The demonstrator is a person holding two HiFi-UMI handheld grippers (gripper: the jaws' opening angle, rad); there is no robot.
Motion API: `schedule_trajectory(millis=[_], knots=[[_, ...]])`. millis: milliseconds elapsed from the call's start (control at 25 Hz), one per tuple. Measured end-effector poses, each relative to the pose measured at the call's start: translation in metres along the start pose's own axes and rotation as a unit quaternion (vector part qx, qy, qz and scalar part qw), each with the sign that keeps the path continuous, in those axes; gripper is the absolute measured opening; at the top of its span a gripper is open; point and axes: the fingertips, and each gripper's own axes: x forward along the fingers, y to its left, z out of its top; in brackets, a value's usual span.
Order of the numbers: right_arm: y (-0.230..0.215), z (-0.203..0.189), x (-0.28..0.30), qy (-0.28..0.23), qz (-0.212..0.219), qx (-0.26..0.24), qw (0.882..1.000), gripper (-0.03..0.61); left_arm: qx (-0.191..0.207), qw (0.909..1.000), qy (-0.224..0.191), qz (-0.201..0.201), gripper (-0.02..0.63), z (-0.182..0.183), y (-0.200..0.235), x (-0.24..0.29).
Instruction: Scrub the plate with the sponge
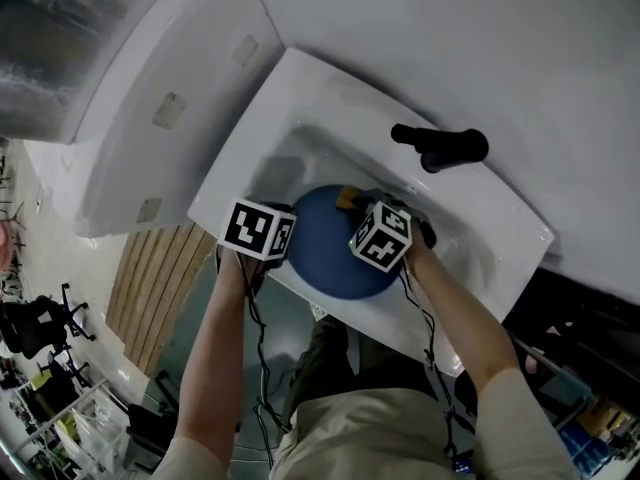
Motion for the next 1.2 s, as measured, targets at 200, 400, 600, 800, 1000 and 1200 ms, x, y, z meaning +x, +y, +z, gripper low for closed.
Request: schedule_trajectory(millis=[200,400,600,800,1000,1200], knots=[[0.017,-0.046,-0.039,0.079,0.032,0.024,0.996,0.071,0.007,1.0,-0.005,0.004,0.037,0.001,-0.002,0.0],[0.073,-0.047,-0.085,0.073,0.14,0.025,0.987,0.069,0.025,0.9995,-0.004,0.019,0.037,0.0,-0.003,0.002],[0.139,0.014,-0.114,-0.034,0.265,0.012,0.964,0.067,0.025,0.9995,-0.007,0.019,0.037,0.001,-0.002,0.002],[0.131,0.065,-0.078,-0.08,0.263,0.022,0.961,0.069,0.001,0.9998,-0.019,0.007,0.036,0.004,0.0,-0.001],[0.07,0.071,-0.03,-0.056,0.184,0.049,0.98,0.071,0.008,0.9998,-0.016,0.008,0.037,0.003,-0.002,-0.001],[0.015,0.046,0.005,-0.01,0.083,0.057,0.995,0.067,0.015,0.9997,-0.011,0.015,0.037,0.002,-0.002,0.001]])
